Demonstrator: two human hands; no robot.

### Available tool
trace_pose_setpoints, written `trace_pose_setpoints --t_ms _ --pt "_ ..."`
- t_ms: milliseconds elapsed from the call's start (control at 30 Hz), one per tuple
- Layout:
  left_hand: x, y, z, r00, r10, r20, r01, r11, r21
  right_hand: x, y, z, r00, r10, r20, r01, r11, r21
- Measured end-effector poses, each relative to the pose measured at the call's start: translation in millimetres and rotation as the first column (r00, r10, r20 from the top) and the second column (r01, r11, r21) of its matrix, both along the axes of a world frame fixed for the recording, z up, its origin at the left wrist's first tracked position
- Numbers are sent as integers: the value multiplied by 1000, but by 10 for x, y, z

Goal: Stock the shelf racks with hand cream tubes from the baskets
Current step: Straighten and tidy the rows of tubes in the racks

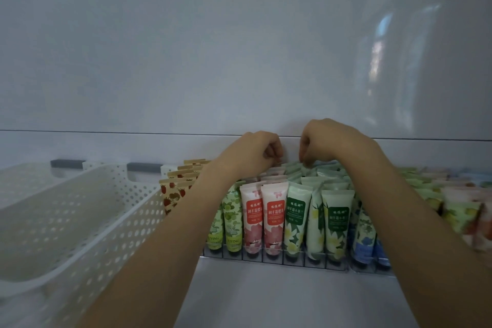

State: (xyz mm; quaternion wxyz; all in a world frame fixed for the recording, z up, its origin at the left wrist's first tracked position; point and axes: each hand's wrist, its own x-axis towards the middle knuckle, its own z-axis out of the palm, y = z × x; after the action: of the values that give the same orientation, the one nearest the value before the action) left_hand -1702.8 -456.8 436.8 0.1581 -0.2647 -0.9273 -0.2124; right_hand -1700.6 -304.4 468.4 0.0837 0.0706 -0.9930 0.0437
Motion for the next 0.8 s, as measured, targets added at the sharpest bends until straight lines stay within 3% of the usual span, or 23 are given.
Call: trace_pose_setpoints --t_ms 200,400,800 --pt "145 -119 197 999 -47 14 47 999 -9 125 28 173 975 211 65 -202 973 -115" --pt "176 -107 214 999 -19 31 22 993 -115 92 -136 89 961 242 130 -240 970 -30" --pt "139 -59 108 997 16 82 -1 984 -177 119 104 -49 944 322 78 -295 923 -247"
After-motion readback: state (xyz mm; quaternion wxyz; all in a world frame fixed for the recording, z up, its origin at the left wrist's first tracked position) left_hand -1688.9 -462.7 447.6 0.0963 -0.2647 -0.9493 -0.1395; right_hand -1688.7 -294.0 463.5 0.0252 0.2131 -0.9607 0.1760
